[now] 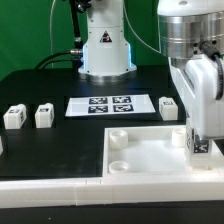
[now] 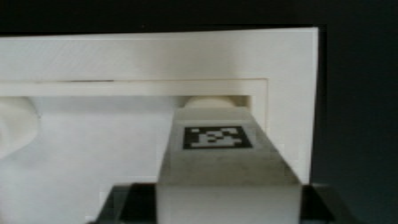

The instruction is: Assemble one leg

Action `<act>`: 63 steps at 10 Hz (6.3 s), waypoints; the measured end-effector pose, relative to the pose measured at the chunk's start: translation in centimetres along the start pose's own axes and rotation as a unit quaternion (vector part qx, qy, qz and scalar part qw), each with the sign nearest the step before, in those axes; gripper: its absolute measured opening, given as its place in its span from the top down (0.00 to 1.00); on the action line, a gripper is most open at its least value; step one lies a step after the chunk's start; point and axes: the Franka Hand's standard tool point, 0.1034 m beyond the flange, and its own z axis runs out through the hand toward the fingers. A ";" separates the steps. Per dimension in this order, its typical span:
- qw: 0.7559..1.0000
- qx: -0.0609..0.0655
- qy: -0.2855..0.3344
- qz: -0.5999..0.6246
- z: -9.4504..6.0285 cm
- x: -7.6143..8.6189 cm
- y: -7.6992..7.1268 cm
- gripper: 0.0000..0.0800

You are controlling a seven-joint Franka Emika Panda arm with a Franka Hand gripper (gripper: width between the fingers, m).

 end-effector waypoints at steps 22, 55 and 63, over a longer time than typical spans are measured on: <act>0.750 -0.003 0.008 -0.661 0.1 -0.2 0.0 0.63; 0.731 0.003 0.012 -0.683 0.5 -0.5 0.2 0.19; 0.738 0.003 0.012 -0.675 0.5 -0.3 0.2 0.64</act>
Offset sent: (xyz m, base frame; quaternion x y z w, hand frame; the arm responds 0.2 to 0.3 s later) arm -0.0032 0.0038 -0.0009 0.0009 -0.0033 -0.1159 0.9933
